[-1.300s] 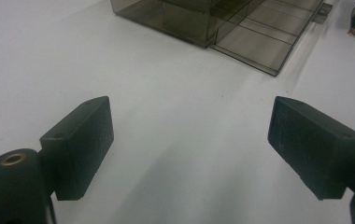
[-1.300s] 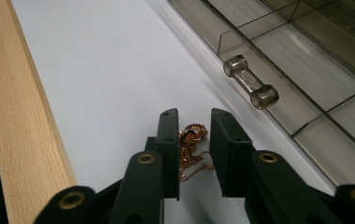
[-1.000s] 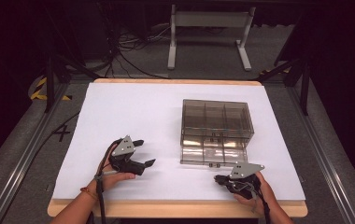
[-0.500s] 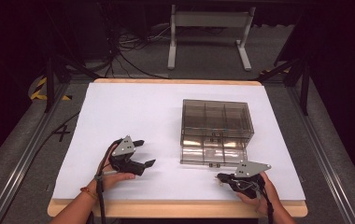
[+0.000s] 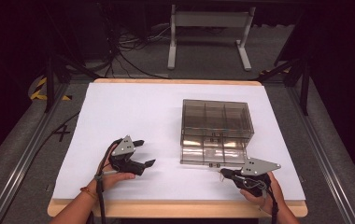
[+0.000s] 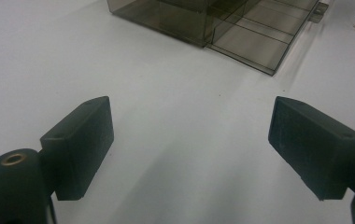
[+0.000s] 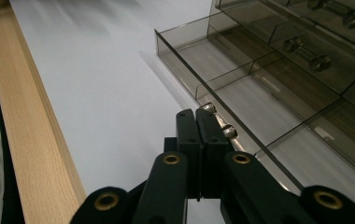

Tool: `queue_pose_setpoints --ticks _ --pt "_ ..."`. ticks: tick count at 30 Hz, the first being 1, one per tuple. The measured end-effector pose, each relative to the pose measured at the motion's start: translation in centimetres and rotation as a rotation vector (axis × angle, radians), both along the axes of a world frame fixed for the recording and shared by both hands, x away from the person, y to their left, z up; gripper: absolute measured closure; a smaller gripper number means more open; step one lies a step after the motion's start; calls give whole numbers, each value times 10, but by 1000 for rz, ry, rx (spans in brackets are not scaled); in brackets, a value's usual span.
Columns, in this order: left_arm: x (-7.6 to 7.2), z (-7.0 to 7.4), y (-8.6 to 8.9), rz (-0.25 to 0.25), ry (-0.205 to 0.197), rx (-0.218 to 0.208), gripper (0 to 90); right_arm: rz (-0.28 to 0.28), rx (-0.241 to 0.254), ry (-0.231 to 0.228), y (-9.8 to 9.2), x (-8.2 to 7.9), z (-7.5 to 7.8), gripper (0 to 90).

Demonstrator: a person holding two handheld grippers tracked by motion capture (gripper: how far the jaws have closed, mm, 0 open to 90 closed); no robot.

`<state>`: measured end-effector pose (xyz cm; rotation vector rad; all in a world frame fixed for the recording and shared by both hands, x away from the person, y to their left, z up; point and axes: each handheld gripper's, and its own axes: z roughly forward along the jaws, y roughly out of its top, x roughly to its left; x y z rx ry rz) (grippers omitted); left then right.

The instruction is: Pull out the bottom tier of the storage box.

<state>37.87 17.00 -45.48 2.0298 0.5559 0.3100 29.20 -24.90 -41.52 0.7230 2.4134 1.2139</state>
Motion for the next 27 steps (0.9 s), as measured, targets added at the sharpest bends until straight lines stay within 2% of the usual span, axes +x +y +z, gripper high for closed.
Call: queue_pose_setpoints --ticks 12,27 --pt "1 0 1 3 3 -5 143 -17 44 -46 -4 -2 18 900" --pt "1 0 0 9 9 -8 138 -35 56 -97 -4 0 39 900"
